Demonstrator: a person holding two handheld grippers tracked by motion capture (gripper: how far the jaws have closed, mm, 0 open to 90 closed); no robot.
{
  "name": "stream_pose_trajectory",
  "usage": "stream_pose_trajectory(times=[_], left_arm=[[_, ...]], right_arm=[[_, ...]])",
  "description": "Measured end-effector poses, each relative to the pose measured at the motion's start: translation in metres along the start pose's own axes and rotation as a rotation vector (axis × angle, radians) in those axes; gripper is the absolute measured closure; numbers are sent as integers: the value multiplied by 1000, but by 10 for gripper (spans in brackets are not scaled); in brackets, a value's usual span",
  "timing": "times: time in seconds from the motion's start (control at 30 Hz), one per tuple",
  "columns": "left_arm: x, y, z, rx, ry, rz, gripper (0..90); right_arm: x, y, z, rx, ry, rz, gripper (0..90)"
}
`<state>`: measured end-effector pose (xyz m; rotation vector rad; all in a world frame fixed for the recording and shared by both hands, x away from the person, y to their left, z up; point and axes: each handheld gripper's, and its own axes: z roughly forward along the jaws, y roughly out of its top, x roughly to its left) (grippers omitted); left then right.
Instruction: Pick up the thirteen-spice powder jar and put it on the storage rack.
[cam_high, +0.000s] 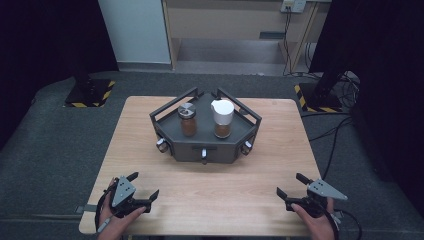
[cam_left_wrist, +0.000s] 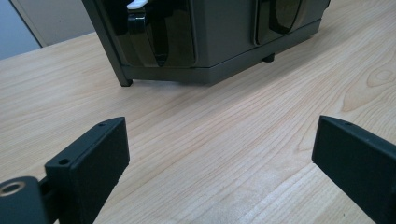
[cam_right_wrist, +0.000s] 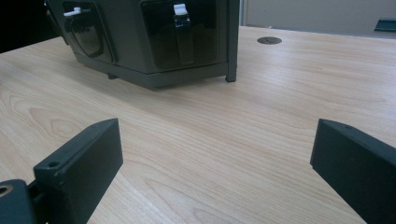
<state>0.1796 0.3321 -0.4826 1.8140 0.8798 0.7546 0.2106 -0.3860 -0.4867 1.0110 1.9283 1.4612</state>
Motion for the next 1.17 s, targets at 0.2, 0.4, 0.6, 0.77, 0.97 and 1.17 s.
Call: stream_pose_trajectory(times=[0.2, 0.4, 0.6, 0.77, 0.97, 1.17], left_arm=[[-1, 2, 2, 0, 5, 4, 36], [-3, 4, 2, 3, 3, 14, 36], [-1, 5, 5, 11, -3, 24, 36], [-1, 5, 5, 16, -5, 26, 37], [-2, 6, 6, 22, -4, 34, 37], [-3, 7, 6, 20, -3, 35, 37]], right_arm=[[-1, 0, 2, 12, -5, -2, 29], [0, -1, 1, 13, -5, -4, 31], [0, 0, 2, 21, -5, -4, 34], [0, 0, 3, 26, -3, -10, 36], [0, 0, 3, 26, -5, -9, 37], [0, -1, 1, 19, -9, -3, 36]])
